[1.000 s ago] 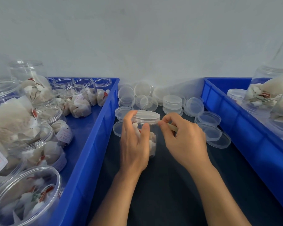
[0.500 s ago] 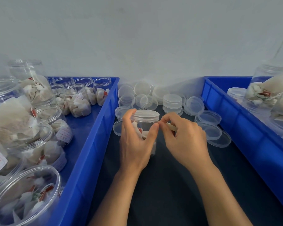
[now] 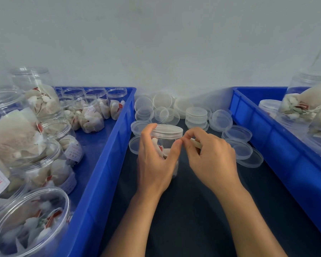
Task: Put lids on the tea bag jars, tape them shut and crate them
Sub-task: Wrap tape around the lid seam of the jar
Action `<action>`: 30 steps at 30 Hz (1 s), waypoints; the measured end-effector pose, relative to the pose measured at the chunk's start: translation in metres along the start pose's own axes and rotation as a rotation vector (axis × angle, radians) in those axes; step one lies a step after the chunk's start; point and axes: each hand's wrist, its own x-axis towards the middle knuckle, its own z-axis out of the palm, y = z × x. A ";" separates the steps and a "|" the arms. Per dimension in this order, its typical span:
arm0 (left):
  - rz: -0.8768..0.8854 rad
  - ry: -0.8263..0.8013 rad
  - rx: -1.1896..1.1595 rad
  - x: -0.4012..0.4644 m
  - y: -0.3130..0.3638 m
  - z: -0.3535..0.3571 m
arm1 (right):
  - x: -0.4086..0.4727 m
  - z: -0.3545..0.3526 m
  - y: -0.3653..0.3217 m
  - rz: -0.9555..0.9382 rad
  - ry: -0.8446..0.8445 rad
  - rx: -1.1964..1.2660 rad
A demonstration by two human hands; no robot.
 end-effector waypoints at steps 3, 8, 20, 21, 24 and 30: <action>-0.012 0.008 -0.003 0.000 0.000 0.001 | 0.000 0.000 0.001 0.006 0.004 0.000; -0.017 0.023 -0.005 0.000 -0.001 0.002 | 0.000 0.002 0.001 0.017 -0.009 0.002; -0.042 0.114 -0.042 0.001 0.002 0.002 | -0.001 0.002 -0.008 0.018 0.005 0.071; -0.047 0.111 -0.047 0.001 0.002 0.002 | 0.000 0.002 -0.008 0.022 -0.002 0.080; -0.046 0.083 -0.047 0.000 0.003 0.002 | 0.000 0.000 -0.006 0.023 -0.021 0.103; -0.040 0.060 -0.052 0.001 0.006 0.000 | 0.002 -0.001 -0.001 0.047 -0.108 0.203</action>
